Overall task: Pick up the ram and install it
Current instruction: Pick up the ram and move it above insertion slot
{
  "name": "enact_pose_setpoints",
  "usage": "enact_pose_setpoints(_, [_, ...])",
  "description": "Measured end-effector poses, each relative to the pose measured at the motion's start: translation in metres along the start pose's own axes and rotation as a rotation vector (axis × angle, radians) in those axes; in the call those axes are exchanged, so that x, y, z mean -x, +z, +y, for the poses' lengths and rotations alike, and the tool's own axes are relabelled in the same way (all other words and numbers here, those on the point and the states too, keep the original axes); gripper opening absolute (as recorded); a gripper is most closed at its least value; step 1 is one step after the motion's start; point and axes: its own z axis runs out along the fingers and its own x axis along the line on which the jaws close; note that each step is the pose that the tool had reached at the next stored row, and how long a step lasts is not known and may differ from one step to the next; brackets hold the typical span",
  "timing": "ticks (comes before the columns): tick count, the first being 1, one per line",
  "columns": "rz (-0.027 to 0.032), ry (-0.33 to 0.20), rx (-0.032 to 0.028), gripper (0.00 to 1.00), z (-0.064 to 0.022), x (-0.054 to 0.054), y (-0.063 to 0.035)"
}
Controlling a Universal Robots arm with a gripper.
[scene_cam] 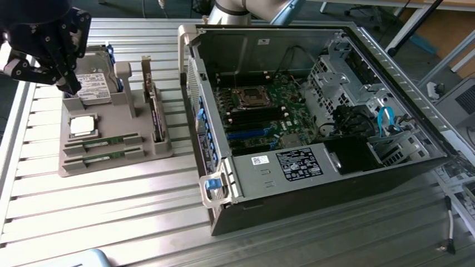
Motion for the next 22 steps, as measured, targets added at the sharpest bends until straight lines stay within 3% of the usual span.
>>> enact_pose_setpoints(14, [0.0108,-0.242,0.0055,0.11,0.0000,0.0000,0.0000])
enact_pose_setpoints(22, [0.0115,-0.260,0.0059,0.11,0.0000,0.0000,0.0000])
